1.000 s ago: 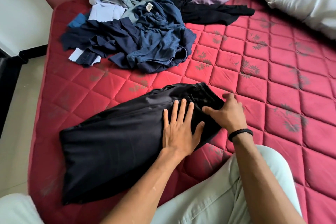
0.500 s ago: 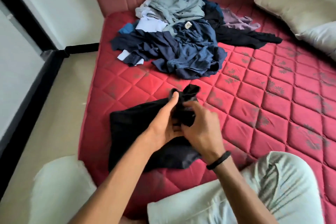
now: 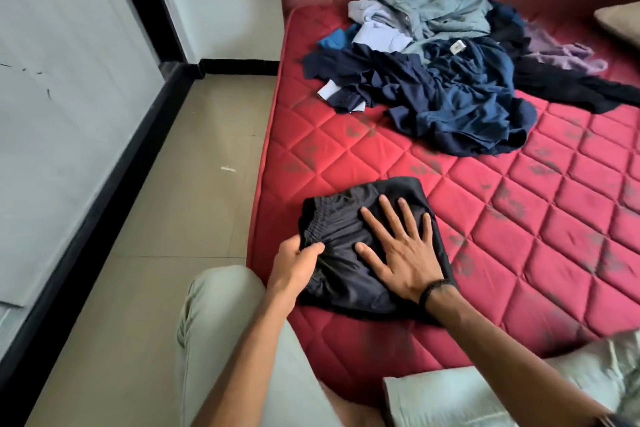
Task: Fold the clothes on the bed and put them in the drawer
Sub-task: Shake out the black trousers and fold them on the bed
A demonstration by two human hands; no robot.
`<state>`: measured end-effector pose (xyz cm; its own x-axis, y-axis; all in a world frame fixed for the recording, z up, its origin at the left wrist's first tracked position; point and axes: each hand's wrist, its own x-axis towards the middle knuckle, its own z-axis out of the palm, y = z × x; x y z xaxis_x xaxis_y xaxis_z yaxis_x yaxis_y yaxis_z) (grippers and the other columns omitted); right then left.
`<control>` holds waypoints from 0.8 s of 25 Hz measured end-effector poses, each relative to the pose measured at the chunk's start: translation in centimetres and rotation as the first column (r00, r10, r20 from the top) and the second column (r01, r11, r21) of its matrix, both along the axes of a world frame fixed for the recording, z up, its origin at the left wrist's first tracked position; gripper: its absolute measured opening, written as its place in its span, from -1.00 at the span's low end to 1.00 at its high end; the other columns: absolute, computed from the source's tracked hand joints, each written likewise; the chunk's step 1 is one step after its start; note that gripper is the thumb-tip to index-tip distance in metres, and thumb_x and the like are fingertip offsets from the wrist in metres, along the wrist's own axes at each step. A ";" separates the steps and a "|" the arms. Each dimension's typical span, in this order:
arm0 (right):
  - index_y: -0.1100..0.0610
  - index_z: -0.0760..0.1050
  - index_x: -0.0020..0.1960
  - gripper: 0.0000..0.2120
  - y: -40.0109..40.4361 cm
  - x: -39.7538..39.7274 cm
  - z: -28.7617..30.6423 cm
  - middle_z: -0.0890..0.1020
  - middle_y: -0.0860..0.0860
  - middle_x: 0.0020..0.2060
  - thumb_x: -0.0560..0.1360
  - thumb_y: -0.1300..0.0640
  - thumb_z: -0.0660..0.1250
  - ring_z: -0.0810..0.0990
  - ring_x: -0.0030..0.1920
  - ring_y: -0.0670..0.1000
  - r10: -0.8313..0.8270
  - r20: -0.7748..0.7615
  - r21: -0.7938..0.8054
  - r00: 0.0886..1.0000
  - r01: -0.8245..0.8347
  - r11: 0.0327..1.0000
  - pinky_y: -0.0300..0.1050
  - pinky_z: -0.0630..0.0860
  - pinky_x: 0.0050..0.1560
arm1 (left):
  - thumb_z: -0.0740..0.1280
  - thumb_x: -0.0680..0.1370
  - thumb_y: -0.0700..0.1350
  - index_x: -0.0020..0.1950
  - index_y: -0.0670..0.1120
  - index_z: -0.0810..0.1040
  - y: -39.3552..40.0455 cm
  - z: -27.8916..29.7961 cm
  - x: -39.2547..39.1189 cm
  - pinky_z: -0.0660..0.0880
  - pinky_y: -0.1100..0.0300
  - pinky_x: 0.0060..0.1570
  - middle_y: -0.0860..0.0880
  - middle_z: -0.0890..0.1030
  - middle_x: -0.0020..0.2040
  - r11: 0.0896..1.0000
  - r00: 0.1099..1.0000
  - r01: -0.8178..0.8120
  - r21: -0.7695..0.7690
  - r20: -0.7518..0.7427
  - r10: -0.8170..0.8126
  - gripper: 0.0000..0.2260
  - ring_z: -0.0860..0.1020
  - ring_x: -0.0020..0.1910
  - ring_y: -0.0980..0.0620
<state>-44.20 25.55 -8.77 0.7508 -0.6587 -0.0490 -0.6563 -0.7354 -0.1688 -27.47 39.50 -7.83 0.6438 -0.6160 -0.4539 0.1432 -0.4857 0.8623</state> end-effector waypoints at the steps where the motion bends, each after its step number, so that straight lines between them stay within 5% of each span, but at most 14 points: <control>1: -0.32 -0.15 0.63 -0.32 -0.1 0.0 -0.7 -0.18 -0.13 0.66 0.57 -0.50 -0.13 -0.24 0.65 0.10 -0.013 -0.031 0.000 0.999 0.013 1.000 0.49 -0.09 0.52 | 0.45 0.48 0.02 -0.17 -0.05 0.60 0.1 0.1 0.1 0.50 0.09 -0.08 -0.05 0.71 -0.14 0.994 0.979 -0.006 0.107 0.205 -0.017 -0.84 0.62 -0.10 -0.12; 4: -0.24 0.17 0.59 -0.35 -0.6 0.9 0.1 0.12 -0.02 0.63 0.58 -0.48 -0.08 0.07 0.62 0.20 0.016 0.024 -0.116 1.000 -0.013 0.993 0.46 -0.03 0.51 | 0.48 0.42 0.24 -0.03 -0.04 0.65 1.3 0.6 1.1 0.51 0.06 -0.12 -0.08 0.71 -0.12 0.956 0.850 -0.176 0.233 0.525 0.029 -0.63 0.64 -0.07 -0.18; 7: -0.01 0.47 0.36 -0.41 -5.2 4.1 2.5 0.46 0.07 0.36 0.59 -0.40 0.08 0.42 0.35 0.21 0.122 0.152 -0.313 0.981 -0.069 0.947 0.37 0.22 0.44 | 0.43 0.41 0.39 0.28 -0.10 0.58 1.8 2.5 0.0 0.58 0.03 0.07 -0.16 0.66 0.13 0.931 0.917 -0.044 0.363 0.384 -0.106 -0.33 0.63 0.14 -0.20; 11: 0.01 0.47 0.29 -0.22 -10.6 7.3 5.9 0.62 0.07 0.13 0.41 -0.59 0.14 0.58 0.15 0.18 0.220 -0.244 0.057 0.944 -0.212 0.976 0.06 0.51 0.11 | 0.58 0.39 0.22 0.13 -0.19 0.45 3.1 2.3 -2.1 0.62 0.11 -0.46 -0.10 0.65 -0.10 0.926 0.982 0.108 0.362 0.108 -0.156 -0.39 0.69 -0.41 -0.05; 15: 0.11 0.59 0.17 -0.34 -13.1 6.6 8.0 0.65 0.01 0.03 0.36 -0.42 0.46 0.62 0.04 0.12 0.237 -0.371 0.301 0.898 -0.125 0.945 -0.07 0.53 0.01 | 0.63 0.40 -0.06 -0.01 -0.15 0.66 2.4 0.7 0.6 0.61 0.09 -0.32 -0.17 0.73 -0.16 0.976 0.993 -0.092 0.196 0.097 0.074 -0.73 0.68 -0.33 -0.10; 18: 0.08 0.59 -0.17 -0.60 -14.3 -0.5 8.1 0.63 -0.09 -0.26 0.40 -0.27 0.52 0.61 -0.16 0.03 0.176 -0.319 0.446 0.931 -0.016 0.895 -0.22 0.48 -0.25 | 0.64 0.38 -0.15 0.07 -0.10 0.68 -1.6 1.6 1.5 0.62 0.12 -0.06 -0.14 0.74 -0.01 0.993 0.983 -0.111 -0.032 0.143 0.115 -0.69 0.66 -0.14 -0.01; 20: 0.07 0.65 -0.18 -0.63 -14.0 -7.9 6.8 0.70 -0.11 -0.26 0.39 -0.25 0.55 0.66 -0.18 -0.04 0.026 -0.184 0.617 0.983 0.095 0.781 -0.27 0.56 -0.21 | 0.63 0.39 -0.20 0.17 -0.06 0.62 -7.1 2.0 0.9 0.61 0.22 0.03 -0.16 0.73 0.06 0.992 0.987 -0.033 -0.121 0.152 0.051 -0.60 0.66 -0.08 0.01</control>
